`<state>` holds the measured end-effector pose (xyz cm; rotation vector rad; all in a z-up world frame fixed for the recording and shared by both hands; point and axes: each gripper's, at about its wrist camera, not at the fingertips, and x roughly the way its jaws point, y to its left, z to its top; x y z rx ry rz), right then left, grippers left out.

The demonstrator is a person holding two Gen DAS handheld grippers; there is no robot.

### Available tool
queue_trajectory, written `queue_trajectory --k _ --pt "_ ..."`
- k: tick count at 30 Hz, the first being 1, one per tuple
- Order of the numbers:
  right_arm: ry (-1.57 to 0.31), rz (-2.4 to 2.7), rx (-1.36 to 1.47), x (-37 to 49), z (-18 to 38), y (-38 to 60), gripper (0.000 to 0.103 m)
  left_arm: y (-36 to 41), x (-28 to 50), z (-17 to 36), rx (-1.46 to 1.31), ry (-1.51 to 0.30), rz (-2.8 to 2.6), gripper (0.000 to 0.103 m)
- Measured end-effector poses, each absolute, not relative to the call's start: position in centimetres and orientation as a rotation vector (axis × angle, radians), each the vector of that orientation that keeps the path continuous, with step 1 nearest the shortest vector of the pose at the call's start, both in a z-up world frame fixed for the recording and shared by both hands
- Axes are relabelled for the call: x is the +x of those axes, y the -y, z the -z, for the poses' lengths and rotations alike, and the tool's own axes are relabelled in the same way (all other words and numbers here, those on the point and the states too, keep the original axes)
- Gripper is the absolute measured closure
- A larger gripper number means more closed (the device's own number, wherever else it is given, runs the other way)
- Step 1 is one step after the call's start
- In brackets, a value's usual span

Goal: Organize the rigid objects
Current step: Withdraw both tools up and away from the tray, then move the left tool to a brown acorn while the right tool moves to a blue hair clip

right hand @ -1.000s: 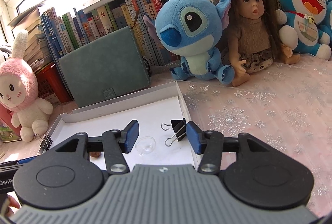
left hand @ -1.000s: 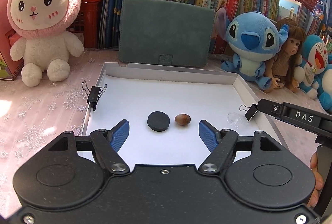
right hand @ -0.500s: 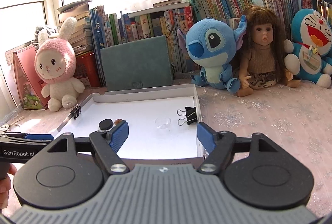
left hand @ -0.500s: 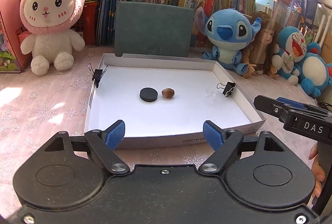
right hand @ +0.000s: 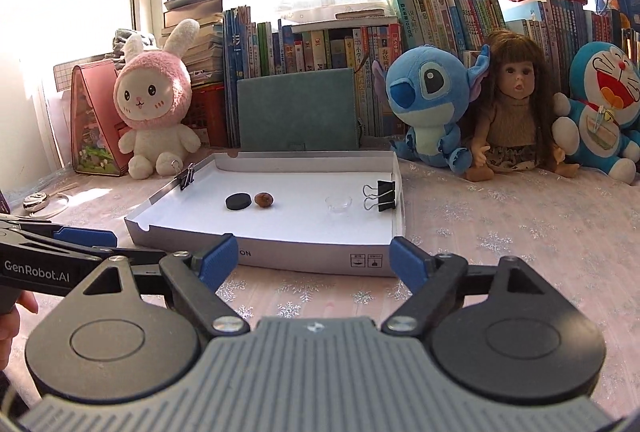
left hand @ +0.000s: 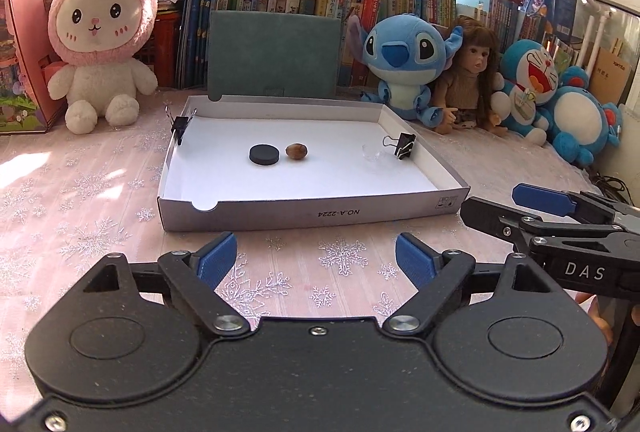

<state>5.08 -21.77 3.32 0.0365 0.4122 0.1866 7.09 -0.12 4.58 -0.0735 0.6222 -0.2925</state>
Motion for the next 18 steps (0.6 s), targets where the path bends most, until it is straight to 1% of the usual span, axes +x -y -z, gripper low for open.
queue_trajectory --k 9,18 --pt "-0.411 -0.203 -0.012 2.9 -2.1 21.1 0.011 -0.5 5.0 -3.2 -0.064 -0.615 0.278 0.016" --pt "-0.409 -0.206 -0.044 1.5 -1.1 20.6 0.005 -1.3 3.6 -2.3 -0.051 -0.598 0.247 0.016"
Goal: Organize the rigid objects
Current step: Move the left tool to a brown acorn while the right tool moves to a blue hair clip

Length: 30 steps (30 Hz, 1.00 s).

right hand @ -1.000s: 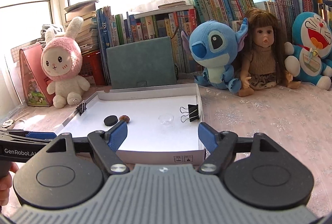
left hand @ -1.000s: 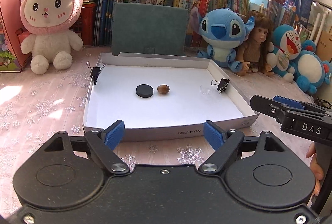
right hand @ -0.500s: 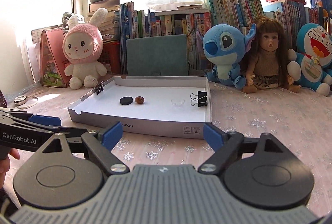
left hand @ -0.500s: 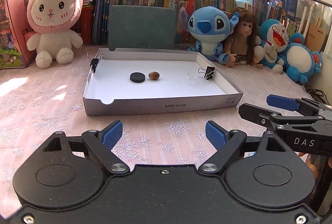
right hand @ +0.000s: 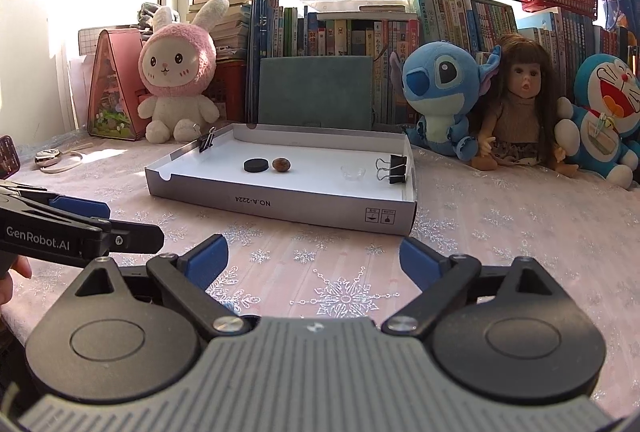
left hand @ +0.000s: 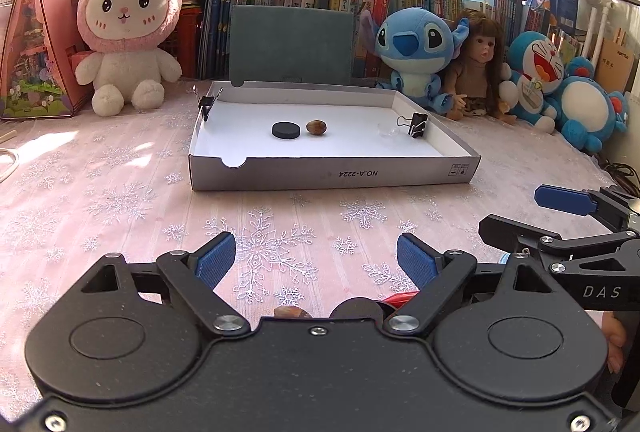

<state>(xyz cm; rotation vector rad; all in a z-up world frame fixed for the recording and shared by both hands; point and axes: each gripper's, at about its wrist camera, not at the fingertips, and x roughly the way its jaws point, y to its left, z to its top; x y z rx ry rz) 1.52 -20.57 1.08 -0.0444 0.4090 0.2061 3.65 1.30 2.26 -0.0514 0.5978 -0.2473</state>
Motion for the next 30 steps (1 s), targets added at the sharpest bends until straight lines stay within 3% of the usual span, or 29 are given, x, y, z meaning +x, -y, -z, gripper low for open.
queue_trajectory --k 30 --pt "-0.436 -0.178 -0.062 -1.1 1.4 21.0 0.002 -3.0 0.3 -0.6 -0.064 -0.602 0.228 0.016"
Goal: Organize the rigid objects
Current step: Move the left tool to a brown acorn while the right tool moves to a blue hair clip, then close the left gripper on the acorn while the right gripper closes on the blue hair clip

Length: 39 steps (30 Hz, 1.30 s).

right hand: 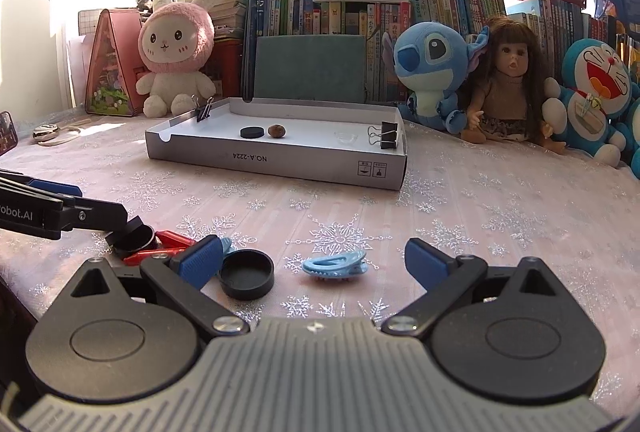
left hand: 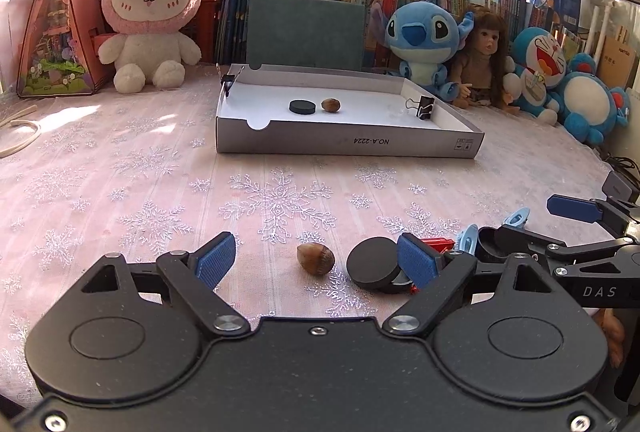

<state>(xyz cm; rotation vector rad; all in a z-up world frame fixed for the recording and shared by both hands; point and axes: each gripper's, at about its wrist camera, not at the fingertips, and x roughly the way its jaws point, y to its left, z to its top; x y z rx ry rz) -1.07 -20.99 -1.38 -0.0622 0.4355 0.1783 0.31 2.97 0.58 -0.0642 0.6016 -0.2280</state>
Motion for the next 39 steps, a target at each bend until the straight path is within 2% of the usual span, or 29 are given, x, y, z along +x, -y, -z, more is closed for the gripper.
queue_trajectory --k 7,13,18,21,23,30,39 --pt "-0.447 -0.165 -0.070 -1.3 1.7 21.3 0.002 -3.1 -0.2 -0.4 -0.064 -0.603 0.220 0.018" --pt "-0.441 -0.149 -0.056 -1.4 1.8 21.8 0.002 -3.6 -0.6 -1.0 -0.079 -0.603 0.228 0.026" --pt "-0.432 -0.125 -0.044 -1.3 1.5 22.4 0.004 -3.9 -1.2 -1.6 -0.054 -0.594 0.227 0.039" --pt "-0.440 -0.118 -0.035 -1.1 1.5 22.7 0.007 -4.0 -1.3 -1.6 -0.038 -0.602 0.233 0.048" --pt "-0.449 -0.115 -0.038 -1.0 1.7 22.7 0.011 -3.9 -1.3 -1.4 -0.026 -0.608 0.228 0.051" --pt "-0.448 -0.121 -0.083 -1.0 1.9 22.0 0.016 -3.7 -0.5 -0.3 -0.051 -0.636 0.207 0.053" --pt "-0.463 -0.113 -0.094 -0.5 1.9 21.8 0.029 -3.7 0.1 0.1 -0.041 -0.628 0.168 0.053"
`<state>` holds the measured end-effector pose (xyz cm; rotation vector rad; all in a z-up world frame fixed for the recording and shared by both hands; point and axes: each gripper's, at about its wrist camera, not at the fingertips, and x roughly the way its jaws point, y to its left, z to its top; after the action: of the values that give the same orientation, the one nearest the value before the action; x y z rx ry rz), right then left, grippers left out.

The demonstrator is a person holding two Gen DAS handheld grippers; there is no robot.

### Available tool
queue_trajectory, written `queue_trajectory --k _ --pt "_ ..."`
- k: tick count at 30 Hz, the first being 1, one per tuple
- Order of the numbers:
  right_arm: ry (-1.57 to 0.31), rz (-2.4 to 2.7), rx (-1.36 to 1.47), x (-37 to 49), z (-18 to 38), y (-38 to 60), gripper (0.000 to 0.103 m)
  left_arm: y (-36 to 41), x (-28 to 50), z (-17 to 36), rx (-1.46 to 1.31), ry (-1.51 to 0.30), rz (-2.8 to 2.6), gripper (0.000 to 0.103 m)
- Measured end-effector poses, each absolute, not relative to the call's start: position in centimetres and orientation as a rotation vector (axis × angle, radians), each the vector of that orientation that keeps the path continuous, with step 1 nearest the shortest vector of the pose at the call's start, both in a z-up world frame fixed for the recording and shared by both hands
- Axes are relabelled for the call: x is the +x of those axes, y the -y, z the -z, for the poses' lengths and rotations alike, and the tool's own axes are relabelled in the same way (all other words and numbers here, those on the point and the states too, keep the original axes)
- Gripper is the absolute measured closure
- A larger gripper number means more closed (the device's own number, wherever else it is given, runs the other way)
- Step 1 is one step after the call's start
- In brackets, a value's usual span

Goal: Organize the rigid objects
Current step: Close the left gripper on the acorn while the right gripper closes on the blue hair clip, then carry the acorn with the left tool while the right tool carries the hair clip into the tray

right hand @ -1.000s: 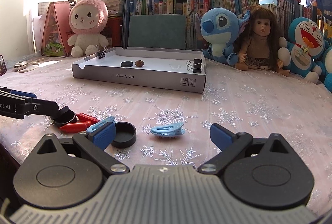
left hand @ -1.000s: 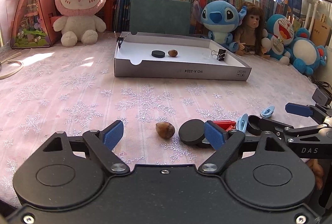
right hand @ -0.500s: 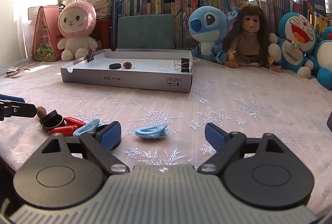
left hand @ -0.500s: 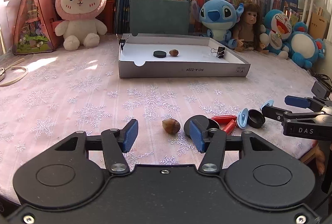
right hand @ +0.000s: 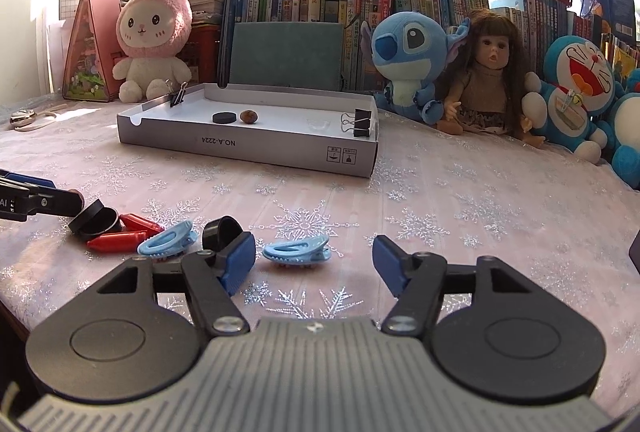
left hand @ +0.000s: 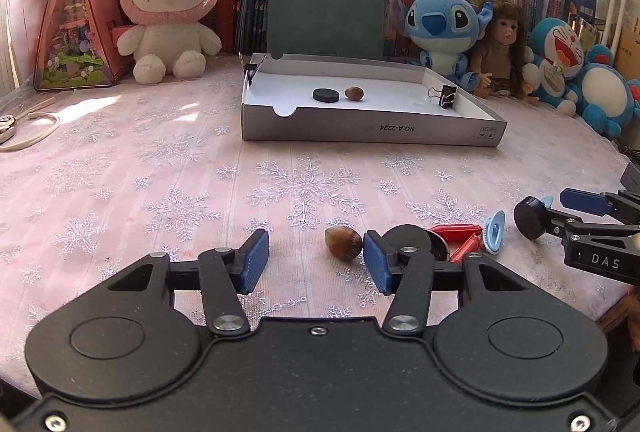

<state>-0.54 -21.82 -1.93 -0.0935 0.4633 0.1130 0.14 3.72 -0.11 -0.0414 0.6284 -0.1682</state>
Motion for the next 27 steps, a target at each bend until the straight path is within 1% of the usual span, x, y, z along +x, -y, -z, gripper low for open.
queue_trajectory --k 4,11,16,19,21,24,25,27 --pt "-0.480 -0.115 -0.091 -0.3 2.2 21.8 0.038 -3.5 0.2 0.2 -0.017 -0.623 0.167 0.053" --pt "-0.476 -0.119 -0.110 -0.2 2.2 21.5 0.042 -2.7 0.2 0.5 0.021 -0.608 0.167 0.054" --pt "-0.476 -0.121 -0.114 -0.1 2.3 21.4 0.045 -2.5 0.2 0.6 0.024 -0.605 0.171 0.058" --pt "-0.476 -0.121 -0.111 -0.2 2.3 21.3 0.047 -2.2 0.2 0.5 0.028 -0.603 0.182 0.063" --pt "-0.476 -0.122 -0.110 -0.2 2.4 21.3 0.049 -2.0 0.2 0.5 0.037 -0.602 0.195 0.071" --pt "-0.477 -0.127 -0.109 -0.2 2.4 21.1 0.054 -1.6 0.0 0.6 0.063 -0.596 0.204 0.078" --pt "-0.478 -0.131 -0.108 -0.3 2.5 21.1 0.058 -1.5 0.0 0.6 0.069 -0.595 0.206 0.079" --pt "-0.478 -0.140 -0.106 -0.4 2.5 20.9 0.058 -1.2 -0.2 0.6 0.082 -0.592 0.210 0.083"
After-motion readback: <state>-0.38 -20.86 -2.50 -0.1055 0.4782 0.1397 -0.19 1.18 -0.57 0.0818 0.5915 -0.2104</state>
